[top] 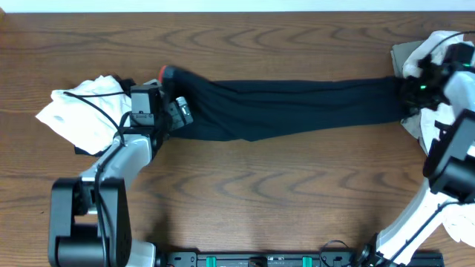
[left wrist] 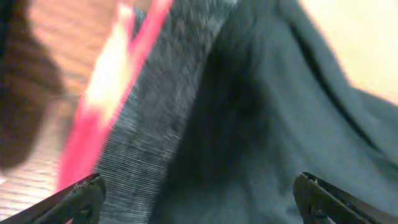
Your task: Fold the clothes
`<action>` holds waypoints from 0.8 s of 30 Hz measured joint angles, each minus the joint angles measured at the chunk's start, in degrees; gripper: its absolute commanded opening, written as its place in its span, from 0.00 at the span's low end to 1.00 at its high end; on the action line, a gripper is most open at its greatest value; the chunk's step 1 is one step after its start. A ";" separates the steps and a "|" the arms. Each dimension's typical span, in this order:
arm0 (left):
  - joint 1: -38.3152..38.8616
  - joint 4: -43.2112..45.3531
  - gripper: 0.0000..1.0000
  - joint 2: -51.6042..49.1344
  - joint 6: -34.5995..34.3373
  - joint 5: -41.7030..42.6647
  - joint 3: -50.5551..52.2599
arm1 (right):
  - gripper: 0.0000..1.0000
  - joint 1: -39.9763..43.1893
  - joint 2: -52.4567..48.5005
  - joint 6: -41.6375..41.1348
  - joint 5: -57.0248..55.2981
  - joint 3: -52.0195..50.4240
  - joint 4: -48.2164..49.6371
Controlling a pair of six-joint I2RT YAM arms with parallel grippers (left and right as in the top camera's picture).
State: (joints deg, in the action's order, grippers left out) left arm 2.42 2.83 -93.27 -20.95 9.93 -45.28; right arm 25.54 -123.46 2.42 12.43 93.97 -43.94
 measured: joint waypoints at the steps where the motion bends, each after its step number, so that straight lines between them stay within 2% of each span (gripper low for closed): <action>1: 0.52 -0.02 0.98 0.96 0.00 0.31 0.00 | 0.01 0.68 1.33 -0.15 -0.46 0.00 -0.22; 6: 1.99 -2.25 0.98 3.23 0.00 0.68 0.00 | 0.01 2.19 8.04 -0.50 -1.81 0.02 -2.36; 12: 2.25 -7.56 0.98 3.23 0.00 0.70 0.07 | 0.01 -1.81 11.37 -0.48 -1.92 0.02 -6.95; 19: 2.25 -11.13 0.98 3.23 -0.02 0.74 0.15 | 0.01 -13.40 13.90 -1.44 -1.97 0.02 -14.27; 24: 2.25 -12.04 0.98 3.23 0.00 0.85 0.17 | 0.01 -22.99 14.08 -4.48 -2.93 0.02 -15.15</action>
State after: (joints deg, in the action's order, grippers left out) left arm 4.67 -9.21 -90.04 -20.95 10.79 -45.10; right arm 2.55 -109.38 -2.07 9.50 94.00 -59.09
